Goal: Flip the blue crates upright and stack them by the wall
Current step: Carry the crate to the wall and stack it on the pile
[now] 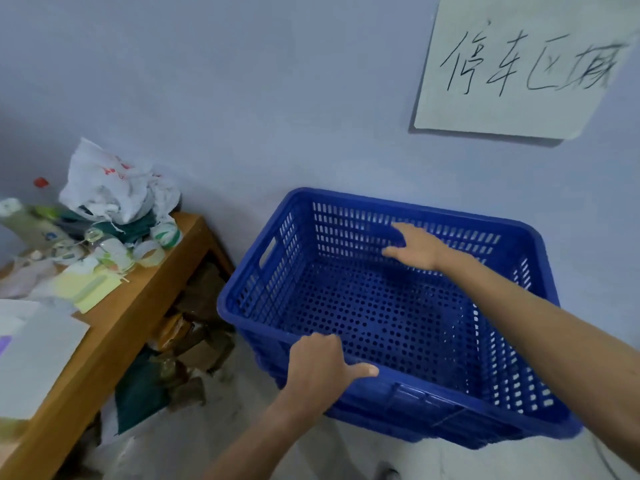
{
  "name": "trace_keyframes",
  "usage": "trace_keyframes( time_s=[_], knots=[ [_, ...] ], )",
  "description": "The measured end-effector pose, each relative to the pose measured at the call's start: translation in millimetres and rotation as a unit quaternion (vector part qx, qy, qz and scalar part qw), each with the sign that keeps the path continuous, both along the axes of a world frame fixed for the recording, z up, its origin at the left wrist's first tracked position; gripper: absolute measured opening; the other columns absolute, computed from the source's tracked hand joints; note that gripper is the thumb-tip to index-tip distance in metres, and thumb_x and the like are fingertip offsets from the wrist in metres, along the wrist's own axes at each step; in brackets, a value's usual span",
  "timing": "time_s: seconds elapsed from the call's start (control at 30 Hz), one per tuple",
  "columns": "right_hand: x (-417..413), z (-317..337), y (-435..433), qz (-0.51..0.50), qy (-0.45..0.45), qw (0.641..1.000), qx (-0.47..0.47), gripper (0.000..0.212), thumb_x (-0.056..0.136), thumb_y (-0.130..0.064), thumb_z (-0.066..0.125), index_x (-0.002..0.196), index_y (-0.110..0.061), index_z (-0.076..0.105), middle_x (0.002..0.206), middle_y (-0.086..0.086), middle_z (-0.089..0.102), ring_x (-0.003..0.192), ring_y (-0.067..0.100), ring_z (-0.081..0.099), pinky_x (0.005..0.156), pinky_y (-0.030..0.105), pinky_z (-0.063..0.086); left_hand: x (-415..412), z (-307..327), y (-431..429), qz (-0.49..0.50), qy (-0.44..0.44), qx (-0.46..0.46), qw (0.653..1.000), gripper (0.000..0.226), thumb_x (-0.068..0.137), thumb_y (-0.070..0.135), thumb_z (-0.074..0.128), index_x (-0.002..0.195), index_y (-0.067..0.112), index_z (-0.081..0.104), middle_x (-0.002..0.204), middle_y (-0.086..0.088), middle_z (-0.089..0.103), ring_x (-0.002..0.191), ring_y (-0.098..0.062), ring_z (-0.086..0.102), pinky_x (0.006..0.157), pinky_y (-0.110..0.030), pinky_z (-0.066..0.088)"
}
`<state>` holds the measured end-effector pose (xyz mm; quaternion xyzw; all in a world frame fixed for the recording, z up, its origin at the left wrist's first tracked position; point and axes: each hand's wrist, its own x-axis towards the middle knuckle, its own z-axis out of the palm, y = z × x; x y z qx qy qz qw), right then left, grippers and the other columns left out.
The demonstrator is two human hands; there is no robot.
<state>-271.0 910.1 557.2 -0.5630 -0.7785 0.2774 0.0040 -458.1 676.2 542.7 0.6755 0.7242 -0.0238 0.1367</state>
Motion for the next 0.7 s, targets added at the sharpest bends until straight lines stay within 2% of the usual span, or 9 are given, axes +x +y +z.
trace_keyframes(
  time_s=[0.1,0.17,0.23,0.33,0.4,0.47,0.57,0.63,0.7],
  knots=[
    [-2,0,-64,0.026,-0.020,0.998,-0.061,0.087,0.090,-0.065,0.054,0.158,-0.026,0.017,0.165,-0.002,0.017,0.149,0.023,0.024,0.119,0.043,0.026,-17,-12,11,-0.120,0.020,0.105,0.987,0.079,0.064,0.094,0.036,0.089,0.020,0.042,0.089,0.003,0.046,0.085,-0.019,0.047,0.078,-0.032,0.040],
    [-9,-3,-111,0.029,-0.037,0.993,-0.109,0.088,0.085,-0.072,0.052,0.156,-0.029,0.022,0.164,-0.003,0.020,0.148,0.023,0.026,0.118,0.042,0.029,-38,-20,20,-0.188,-0.017,0.065,0.980,0.089,0.067,0.092,0.037,0.113,0.017,0.050,0.108,0.001,0.052,0.101,-0.021,0.050,0.089,-0.035,0.041],
    [-15,-11,-153,0.030,-0.057,0.989,-0.130,0.094,0.078,-0.082,0.049,0.153,-0.029,0.030,0.161,-0.003,0.027,0.144,0.023,0.033,0.115,0.041,0.032,-60,-28,26,-0.225,-0.038,-0.016,0.974,0.093,0.069,0.090,0.042,0.122,0.014,0.052,0.115,0.000,0.058,0.105,-0.021,0.055,0.088,-0.035,0.046],
    [-20,-21,-206,0.000,-0.074,0.990,-0.123,0.094,0.073,-0.088,0.044,0.144,-0.026,0.043,0.149,-0.001,0.046,0.132,0.024,0.047,0.108,0.040,0.040,-96,-37,36,-0.278,0.051,-0.015,0.959,0.057,0.085,0.070,0.053,0.105,0.016,0.062,0.081,0.002,0.062,0.074,-0.018,0.060,0.065,-0.032,0.047],
    [-14,-29,-229,-0.008,-0.117,0.991,-0.063,0.075,0.081,-0.082,0.043,0.128,-0.024,0.052,0.127,0.002,0.061,0.109,0.024,0.059,0.094,0.042,0.049,-114,-37,46,-0.286,0.076,-0.037,0.955,0.043,0.092,0.053,0.058,0.110,0.015,0.066,0.064,0.005,0.053,0.064,-0.017,0.054,0.064,-0.034,0.049],
    [-1,-35,-245,-0.017,-0.172,0.985,0.019,0.050,0.093,-0.066,0.045,0.116,-0.021,0.051,0.113,0.004,0.063,0.094,0.025,0.061,0.081,0.040,0.052,-124,-34,52,-0.297,0.089,-0.052,0.949,0.035,0.094,0.044,0.060,0.111,0.014,0.069,0.059,0.006,0.047,0.060,-0.017,0.051,0.068,-0.036,0.053],
    [21,-42,-260,-0.036,-0.235,0.967,0.092,0.028,0.101,-0.036,0.047,0.123,-0.019,0.046,0.114,0.005,0.059,0.096,0.028,0.060,0.082,0.040,0.050,-123,-32,54,-0.300,0.117,-0.048,0.945,0.024,0.094,0.037,0.062,0.081,0.018,0.063,0.061,0.004,0.047,0.057,-0.015,0.048,0.068,-0.037,0.053],
    [31,-46,-266,-0.037,-0.269,0.956,0.110,0.036,0.101,-0.023,0.045,0.136,-0.019,0.040,0.118,0.007,0.059,0.098,0.030,0.062,0.081,0.042,0.051,-119,-34,51,-0.304,0.126,-0.045,0.943,0.034,0.094,0.036,0.063,0.067,0.023,0.048,0.061,0.003,0.047,0.057,-0.015,0.047,0.066,-0.037,0.052],
    [34,-46,-267,-0.022,-0.291,0.949,0.120,0.043,0.101,-0.021,0.044,0.143,-0.019,0.034,0.123,0.008,0.060,0.096,0.031,0.065,0.076,0.042,0.054,-118,-33,51,-0.304,0.130,-0.040,0.943,0.038,0.093,0.037,0.064,0.064,0.024,0.043,0.060,0.003,0.047,0.057,-0.015,0.049,0.067,-0.038,0.053]
  ],
)
